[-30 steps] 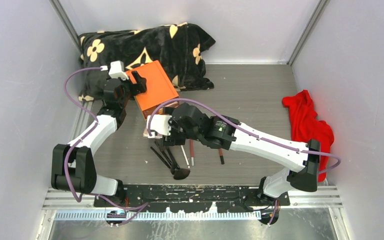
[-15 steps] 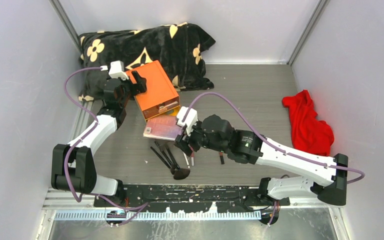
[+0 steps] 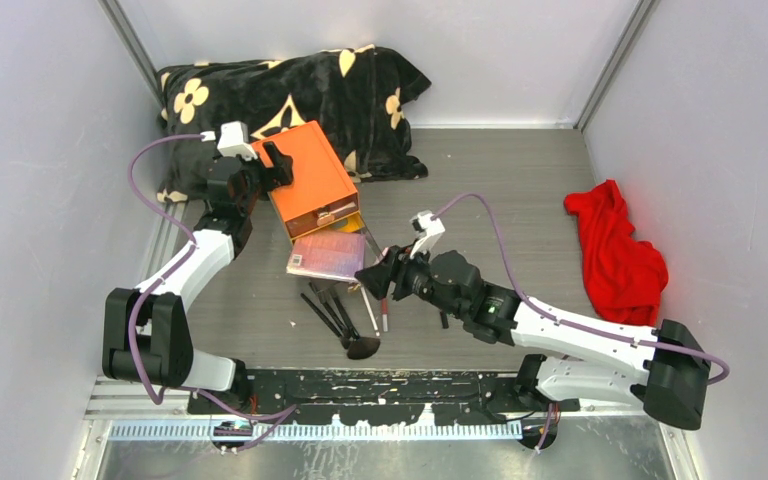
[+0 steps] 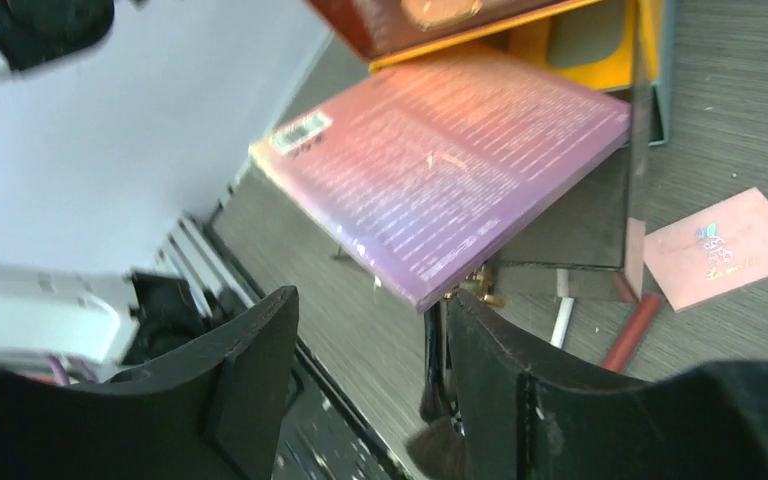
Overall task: Organize the makeup
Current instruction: Place the makeup in the drawer.
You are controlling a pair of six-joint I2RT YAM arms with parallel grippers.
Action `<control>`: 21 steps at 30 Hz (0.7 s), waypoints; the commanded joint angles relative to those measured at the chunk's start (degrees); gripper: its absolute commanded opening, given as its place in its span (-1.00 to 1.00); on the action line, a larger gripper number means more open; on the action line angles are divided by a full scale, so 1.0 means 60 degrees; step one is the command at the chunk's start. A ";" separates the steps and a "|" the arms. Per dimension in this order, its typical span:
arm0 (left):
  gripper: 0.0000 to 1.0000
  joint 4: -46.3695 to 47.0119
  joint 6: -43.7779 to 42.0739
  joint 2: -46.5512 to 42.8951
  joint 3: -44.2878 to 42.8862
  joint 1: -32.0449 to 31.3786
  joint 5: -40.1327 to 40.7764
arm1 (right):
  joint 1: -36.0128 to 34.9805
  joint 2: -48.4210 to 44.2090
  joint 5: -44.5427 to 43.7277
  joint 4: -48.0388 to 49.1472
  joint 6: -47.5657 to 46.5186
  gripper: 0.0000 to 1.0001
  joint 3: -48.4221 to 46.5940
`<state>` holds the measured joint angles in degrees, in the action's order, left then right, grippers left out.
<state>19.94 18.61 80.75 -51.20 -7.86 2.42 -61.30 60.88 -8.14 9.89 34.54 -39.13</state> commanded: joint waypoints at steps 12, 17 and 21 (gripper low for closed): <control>0.71 -0.2797 -0.0829 0.0686 0.0552 0.0021 -0.0033 | 0.0332 -0.0668 -0.1260 0.3173 0.4228 0.32 0.1265; 0.71 -0.2808 -0.0813 0.0736 0.0550 -0.0006 -0.0067 | 0.0278 -0.0873 -0.1019 0.3096 0.4973 0.30 0.1828; 0.71 -0.2831 -0.0831 0.0669 0.0536 0.0006 -0.0011 | 0.0280 -0.0596 -0.0805 0.3468 0.5346 0.31 0.2064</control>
<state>19.94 18.63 80.82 -51.20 -7.84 2.09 -59.51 57.19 -13.39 25.89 62.08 -27.18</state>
